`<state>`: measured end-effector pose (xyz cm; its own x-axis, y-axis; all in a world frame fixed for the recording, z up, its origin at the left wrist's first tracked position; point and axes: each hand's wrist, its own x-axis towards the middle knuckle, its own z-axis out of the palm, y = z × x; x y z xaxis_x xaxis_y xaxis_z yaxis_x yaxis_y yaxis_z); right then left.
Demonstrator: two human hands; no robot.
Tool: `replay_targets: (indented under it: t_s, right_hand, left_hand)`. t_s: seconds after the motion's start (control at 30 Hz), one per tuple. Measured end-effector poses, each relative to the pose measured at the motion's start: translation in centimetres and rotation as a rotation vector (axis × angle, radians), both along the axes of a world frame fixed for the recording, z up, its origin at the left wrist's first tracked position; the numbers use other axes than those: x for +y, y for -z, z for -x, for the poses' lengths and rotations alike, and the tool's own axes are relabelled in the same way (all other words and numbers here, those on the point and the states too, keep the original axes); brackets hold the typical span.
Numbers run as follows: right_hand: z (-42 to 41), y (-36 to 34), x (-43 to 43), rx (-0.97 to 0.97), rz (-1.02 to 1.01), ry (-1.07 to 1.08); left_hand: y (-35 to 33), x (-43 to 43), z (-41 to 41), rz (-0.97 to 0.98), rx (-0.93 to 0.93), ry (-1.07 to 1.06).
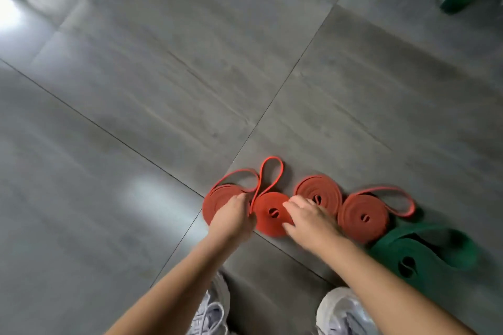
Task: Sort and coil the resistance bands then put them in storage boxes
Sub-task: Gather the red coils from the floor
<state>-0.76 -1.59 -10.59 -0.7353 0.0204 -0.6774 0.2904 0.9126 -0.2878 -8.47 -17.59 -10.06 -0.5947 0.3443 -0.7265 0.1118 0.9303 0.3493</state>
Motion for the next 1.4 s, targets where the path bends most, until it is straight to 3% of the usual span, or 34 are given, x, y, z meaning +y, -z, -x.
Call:
replay_targets:
  t_s: [0.17, 0.3, 0.57, 0.7, 0.87, 0.93, 1.07, 1.13, 1.3, 1.4]
  right_hand:
    - [1.0, 3.4, -1.0, 0.002, -0.077, -0.021]
    - [1.8, 4.1, -1.0, 0.003, -0.041, 0.116]
    - [-1.6, 4.0, -1.4, 0.052, 0.316, 0.537]
    - [-0.4, 3.3, -2.8, 0.062, 0.551, 0.669]
    - [3.3, 3.1, -6.8, 0.01, 0.74, 0.718]
    - [4.4, 3.5, -8.0, -0.044, 0.675, 0.629]
    - [4.3, 3.8, -9.0, 0.001, 0.275, 0.392]
    - [3.3, 3.4, -9.9, 0.031, 0.195, 0.438]
    - [2.9, 3.3, -11.4, 0.062, 0.252, 0.764]
    - [3.0, 3.6, -12.0, 0.008, 0.202, 0.789]
  left_hand:
    - [3.9, 0.4, 0.0, -0.066, 0.051, -0.159]
    - [4.5, 1.1, -0.6, -0.126, 0.028, -0.225]
    - [3.0, -0.4, -1.1, -0.288, 0.014, -0.192]
    - [1.0, -2.0, -0.1, -0.378, 0.108, -0.243]
    - [0.6, -5.1, 2.4, -0.249, 0.258, -0.311]
    - [1.4, -6.3, 2.8, -0.203, 0.237, -0.344]
    - [3.9, -6.5, 2.0, -0.081, 0.115, -0.311]
    - [4.9, -6.3, 1.7, -0.061, 0.143, -0.333]
    - [5.5, -6.3, 1.2, -0.09, 0.178, -0.378]
    - [5.5, -6.3, 1.0, -0.093, 0.177, -0.408]
